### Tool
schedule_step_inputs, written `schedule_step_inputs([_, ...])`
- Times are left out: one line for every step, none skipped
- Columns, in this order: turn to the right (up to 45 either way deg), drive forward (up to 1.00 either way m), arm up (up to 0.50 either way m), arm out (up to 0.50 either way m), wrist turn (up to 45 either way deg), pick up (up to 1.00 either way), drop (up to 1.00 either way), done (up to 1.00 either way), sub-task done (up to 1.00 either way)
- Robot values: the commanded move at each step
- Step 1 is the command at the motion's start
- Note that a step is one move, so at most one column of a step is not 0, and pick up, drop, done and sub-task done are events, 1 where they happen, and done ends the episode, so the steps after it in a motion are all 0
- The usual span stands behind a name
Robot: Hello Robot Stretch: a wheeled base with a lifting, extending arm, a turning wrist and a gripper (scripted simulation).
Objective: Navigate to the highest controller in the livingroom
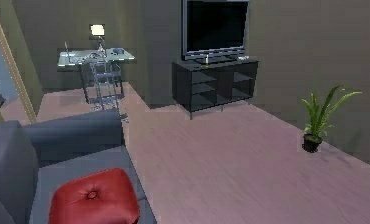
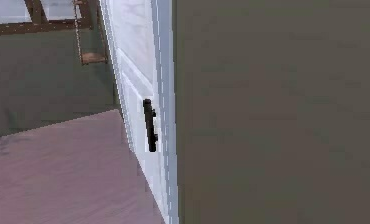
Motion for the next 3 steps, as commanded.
schedule_step_inputs([-45.0,0.0,0.0,0.0,0.0,0.0,0.0,0.0,0.0])
schedule_step_inputs([45.0,0.0,0.0,0.0,0.0,0.0,0.0,0.0,0.0])
schedule_step_inputs([45.0,0.0,0.0,0.0,0.0,0.0,0.0,0.0,0.0])
